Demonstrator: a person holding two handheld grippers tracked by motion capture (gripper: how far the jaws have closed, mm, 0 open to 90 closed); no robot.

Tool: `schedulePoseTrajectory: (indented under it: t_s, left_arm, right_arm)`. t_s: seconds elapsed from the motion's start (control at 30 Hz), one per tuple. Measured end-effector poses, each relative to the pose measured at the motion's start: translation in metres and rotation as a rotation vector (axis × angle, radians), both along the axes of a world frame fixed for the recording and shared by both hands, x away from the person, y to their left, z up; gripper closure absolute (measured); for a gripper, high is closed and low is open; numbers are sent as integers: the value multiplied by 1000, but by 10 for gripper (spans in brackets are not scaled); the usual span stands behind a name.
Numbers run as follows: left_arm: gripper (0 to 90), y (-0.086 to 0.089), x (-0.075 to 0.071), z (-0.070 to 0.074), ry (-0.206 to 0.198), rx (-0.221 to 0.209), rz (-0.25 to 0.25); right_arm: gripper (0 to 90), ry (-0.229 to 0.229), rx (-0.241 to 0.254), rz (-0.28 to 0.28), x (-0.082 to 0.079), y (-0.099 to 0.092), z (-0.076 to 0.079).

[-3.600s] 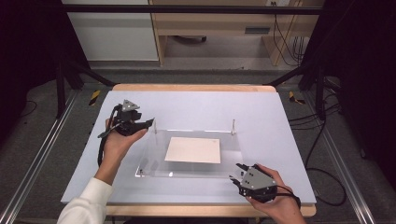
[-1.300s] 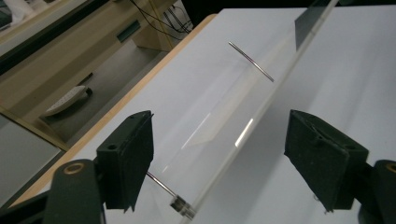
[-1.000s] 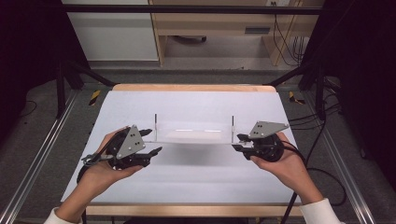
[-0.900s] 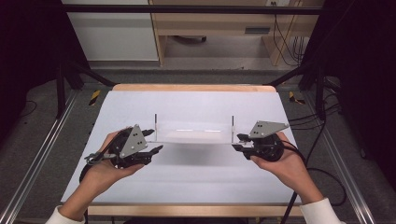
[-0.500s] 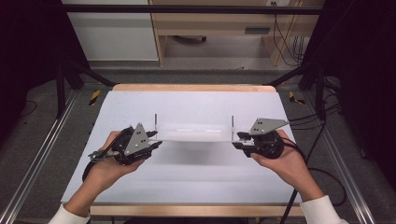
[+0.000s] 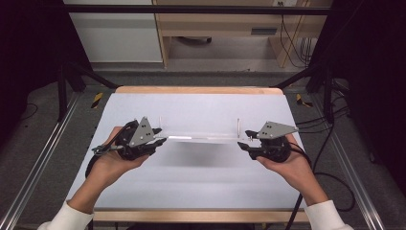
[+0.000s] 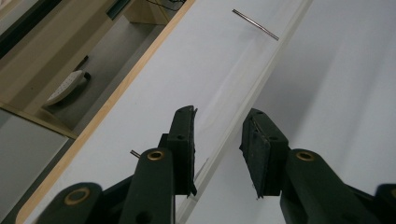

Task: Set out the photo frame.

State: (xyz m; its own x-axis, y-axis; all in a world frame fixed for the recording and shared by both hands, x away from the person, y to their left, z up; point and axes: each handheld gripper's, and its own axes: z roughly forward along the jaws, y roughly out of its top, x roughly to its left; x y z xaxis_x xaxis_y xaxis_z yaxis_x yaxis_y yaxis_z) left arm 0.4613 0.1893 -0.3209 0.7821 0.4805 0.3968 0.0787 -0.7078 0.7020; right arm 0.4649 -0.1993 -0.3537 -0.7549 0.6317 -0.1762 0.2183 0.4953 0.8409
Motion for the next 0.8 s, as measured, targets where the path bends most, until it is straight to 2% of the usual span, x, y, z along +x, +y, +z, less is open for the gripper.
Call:
schedulePoseTrajectory:
  t_s: [0.13,0.2,0.33,0.67,0.8]
  left_arm:
    - [648,0,7,5,10,1,-7]
    - [648,1,11,7,14,1,-12]
    - [647,1,21,14,23,-3,-22]
    - [631,0,62,35,55,1,-36]
    - [616,0,76,39,62,-18,-27]
  right_arm:
    - [547,-4,-11,-23,7,0,-1]
    - [590,-18,-3,-27,10,-1,-1]
    - [596,-15,10,-18,18,-3,4]
    - [586,-34,43,-53,45,-4,15]
    - [573,-40,58,-73,57,-3,18]
